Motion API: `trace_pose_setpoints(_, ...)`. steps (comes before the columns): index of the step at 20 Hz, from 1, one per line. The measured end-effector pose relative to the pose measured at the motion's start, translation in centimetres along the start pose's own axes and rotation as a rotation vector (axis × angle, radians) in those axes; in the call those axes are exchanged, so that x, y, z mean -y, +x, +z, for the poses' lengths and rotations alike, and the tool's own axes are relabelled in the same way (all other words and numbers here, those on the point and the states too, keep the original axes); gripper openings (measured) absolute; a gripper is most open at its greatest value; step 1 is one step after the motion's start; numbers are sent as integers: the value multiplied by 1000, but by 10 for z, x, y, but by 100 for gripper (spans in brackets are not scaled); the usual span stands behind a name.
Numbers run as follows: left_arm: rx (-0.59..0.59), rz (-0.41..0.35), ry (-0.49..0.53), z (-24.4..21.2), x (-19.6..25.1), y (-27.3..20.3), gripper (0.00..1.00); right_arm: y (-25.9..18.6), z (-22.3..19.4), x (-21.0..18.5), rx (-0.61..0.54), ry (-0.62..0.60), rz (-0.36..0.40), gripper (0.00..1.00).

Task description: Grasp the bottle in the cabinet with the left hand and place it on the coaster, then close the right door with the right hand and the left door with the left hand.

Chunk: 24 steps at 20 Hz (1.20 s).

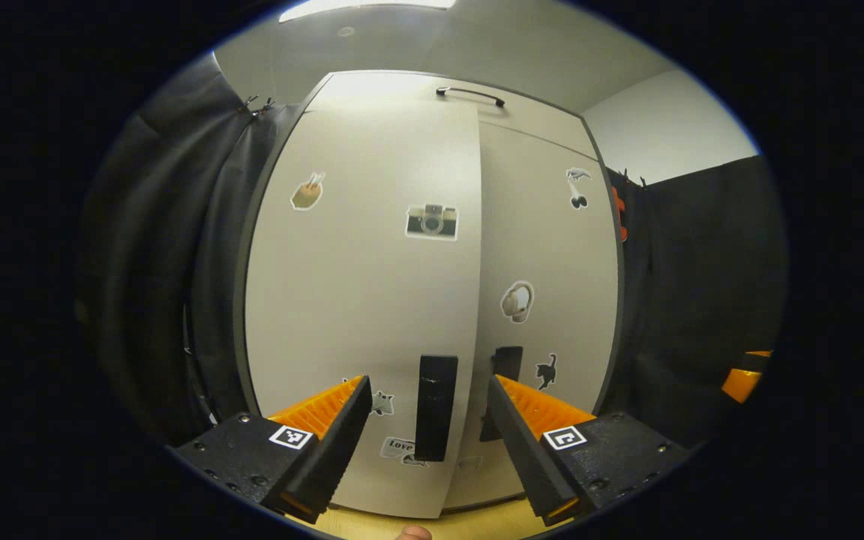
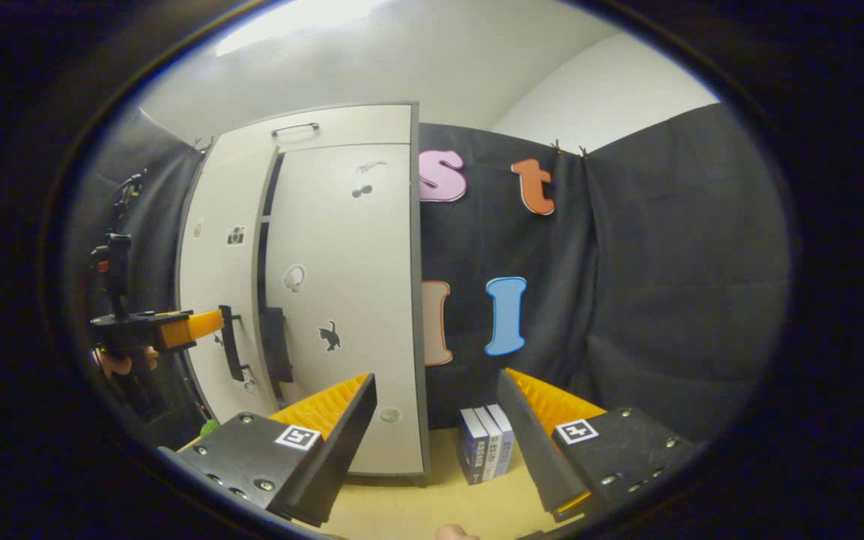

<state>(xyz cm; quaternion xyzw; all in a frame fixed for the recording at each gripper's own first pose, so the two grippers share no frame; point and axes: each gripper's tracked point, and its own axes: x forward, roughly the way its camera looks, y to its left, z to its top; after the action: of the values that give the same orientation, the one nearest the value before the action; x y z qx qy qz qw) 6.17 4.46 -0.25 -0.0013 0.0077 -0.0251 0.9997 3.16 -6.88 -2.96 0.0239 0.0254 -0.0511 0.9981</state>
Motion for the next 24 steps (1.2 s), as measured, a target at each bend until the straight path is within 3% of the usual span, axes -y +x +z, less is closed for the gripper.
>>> trace_pose_setpoints(7, 17, 115, 75, 37, -7, -76, 96, 1, 31, -49, 8, 1, 96, 98)
trace_pose_setpoints(11, 46, 154, 28, 45, -7, -104, 95, -2, 27, -77, 1, 11, 175, 98)
trace_pose_setpoints(16, 43, 191, 23, 44, -18, -112, 96, -2, 24, -93, 3, -8, 221, 98)
trace_pose_setpoints(22, 41, 192, 3, 42, -16, -107, 96, 3, 27, -86, 13, 4, 217, 98)
trace_pose_setpoints(23, 41, 192, 6, 41, -14, -106, 92, 4, 27, -84, 13, 5, 215, 98)
trace_pose_setpoints(24, 42, 190, 9, 42, -13, -105, 96, 4, 27, -82, 12, 7, 213, 98)
